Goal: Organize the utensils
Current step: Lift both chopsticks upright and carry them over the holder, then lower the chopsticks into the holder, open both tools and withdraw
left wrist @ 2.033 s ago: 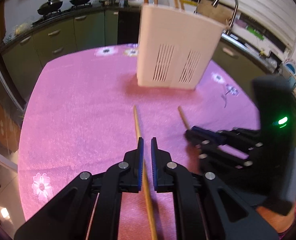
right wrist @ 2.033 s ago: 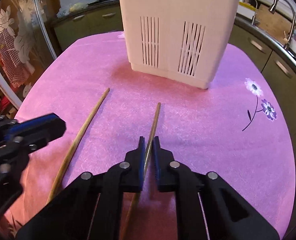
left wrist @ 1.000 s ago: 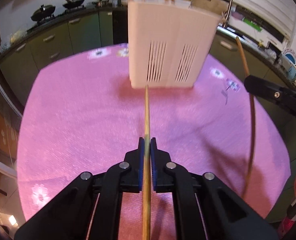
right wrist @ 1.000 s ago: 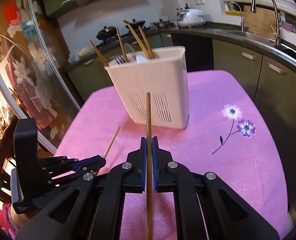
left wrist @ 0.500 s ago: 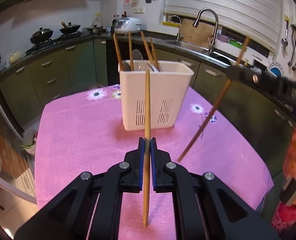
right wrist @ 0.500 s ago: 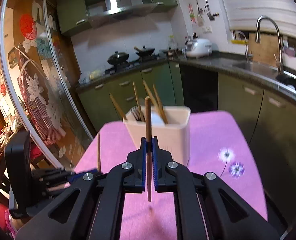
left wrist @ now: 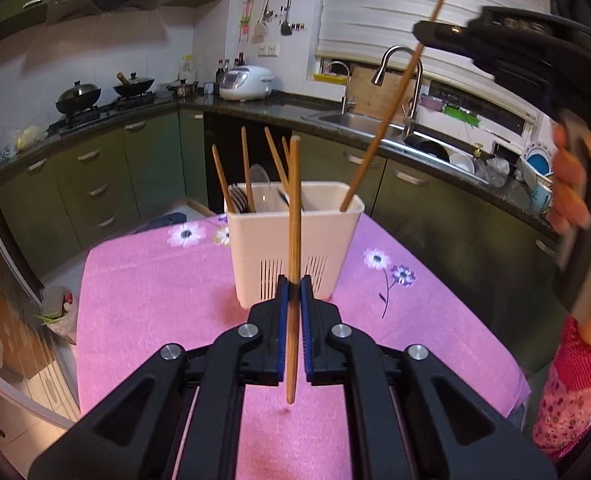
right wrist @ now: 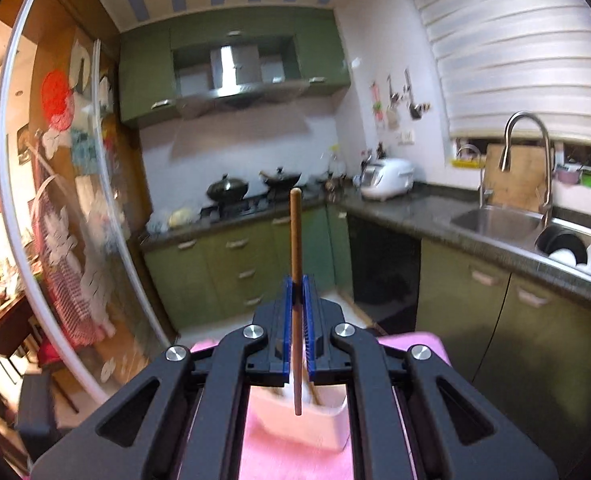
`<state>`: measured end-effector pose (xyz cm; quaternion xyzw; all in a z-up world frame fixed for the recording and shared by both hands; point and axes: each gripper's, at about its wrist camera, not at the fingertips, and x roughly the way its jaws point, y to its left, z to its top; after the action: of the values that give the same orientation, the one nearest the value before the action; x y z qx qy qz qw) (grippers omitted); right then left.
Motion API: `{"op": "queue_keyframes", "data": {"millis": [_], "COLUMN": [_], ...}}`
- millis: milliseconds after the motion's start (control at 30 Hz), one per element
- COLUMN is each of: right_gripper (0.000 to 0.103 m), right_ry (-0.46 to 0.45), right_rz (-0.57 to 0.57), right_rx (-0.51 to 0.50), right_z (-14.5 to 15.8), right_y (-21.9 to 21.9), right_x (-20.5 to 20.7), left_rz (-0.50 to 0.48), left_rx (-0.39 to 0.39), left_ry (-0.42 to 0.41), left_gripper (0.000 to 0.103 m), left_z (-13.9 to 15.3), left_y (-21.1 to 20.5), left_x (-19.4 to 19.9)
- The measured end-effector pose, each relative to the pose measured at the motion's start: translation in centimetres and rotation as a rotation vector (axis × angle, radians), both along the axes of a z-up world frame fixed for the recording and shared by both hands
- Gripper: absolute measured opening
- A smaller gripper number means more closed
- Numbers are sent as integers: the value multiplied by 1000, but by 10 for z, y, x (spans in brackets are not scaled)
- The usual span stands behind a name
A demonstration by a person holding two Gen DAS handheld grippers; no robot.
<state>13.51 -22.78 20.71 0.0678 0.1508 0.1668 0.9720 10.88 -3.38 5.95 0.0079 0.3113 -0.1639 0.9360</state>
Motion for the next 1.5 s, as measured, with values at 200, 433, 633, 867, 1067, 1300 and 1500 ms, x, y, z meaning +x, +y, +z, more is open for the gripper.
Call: {"op": "queue_keyframes", "data": {"millis": [200, 433, 633, 867, 1067, 1300, 1500], "right_gripper": [6, 6, 12, 34, 38, 38, 38], "right_ry": [32, 155, 159, 89, 74, 96, 119], "right_rz": [-53, -72, -92, -121, -127, -142, -154], "right_rx": [-30, -92, -150, -155, -135, -100, -76], "right_z": [-8, -82, -125, -133, -140, -153, -163], "right_y": [5, 23, 37, 41, 32, 18, 10], "right_x": [47, 82, 82, 51, 25, 10, 6], "left_rz": [-4, -4, -5, -9, 7, 32, 51], "left_rx": [2, 12, 13, 14, 18, 16, 13], "left_ry": [-48, -93, -118, -143, -230, -308, -323], "left_gripper": [6, 6, 6, 6, 6, 6, 6], "left_z": [21, 40, 50, 66, 105, 138, 136], "left_y": [-3, -9, -13, -18, -19, -26, -32], "left_x": [1, 10, 17, 20, 17, 30, 54]}}
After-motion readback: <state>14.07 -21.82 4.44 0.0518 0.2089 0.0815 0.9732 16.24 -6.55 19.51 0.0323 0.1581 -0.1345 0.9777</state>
